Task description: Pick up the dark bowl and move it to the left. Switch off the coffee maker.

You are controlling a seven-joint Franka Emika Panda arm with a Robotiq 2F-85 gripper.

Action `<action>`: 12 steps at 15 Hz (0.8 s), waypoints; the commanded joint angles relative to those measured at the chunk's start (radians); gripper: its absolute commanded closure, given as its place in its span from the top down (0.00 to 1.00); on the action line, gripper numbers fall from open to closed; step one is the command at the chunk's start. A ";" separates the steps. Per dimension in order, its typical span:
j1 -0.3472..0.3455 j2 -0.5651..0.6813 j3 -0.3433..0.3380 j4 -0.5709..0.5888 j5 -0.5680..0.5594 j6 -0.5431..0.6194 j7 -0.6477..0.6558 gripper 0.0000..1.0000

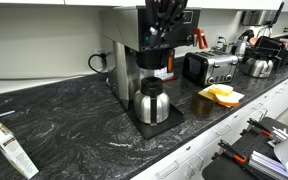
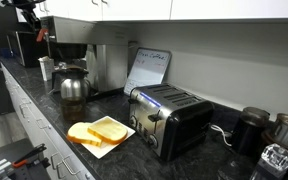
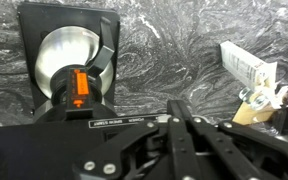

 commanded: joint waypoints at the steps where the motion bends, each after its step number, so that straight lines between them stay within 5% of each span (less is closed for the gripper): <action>1: 0.059 -0.022 -0.049 -0.009 0.111 0.004 -0.127 0.00; 2: 0.072 -0.030 -0.059 -0.008 0.142 -0.013 -0.161 0.00; 4: 0.096 -0.046 -0.083 -0.016 0.220 -0.003 -0.215 0.27; 5: 0.054 -0.032 -0.038 0.001 0.161 -0.010 -0.154 0.07; 8: 0.069 -0.041 -0.057 -0.002 0.197 -0.010 -0.189 0.26; 12: 0.070 -0.041 -0.057 -0.005 0.198 -0.010 -0.190 0.27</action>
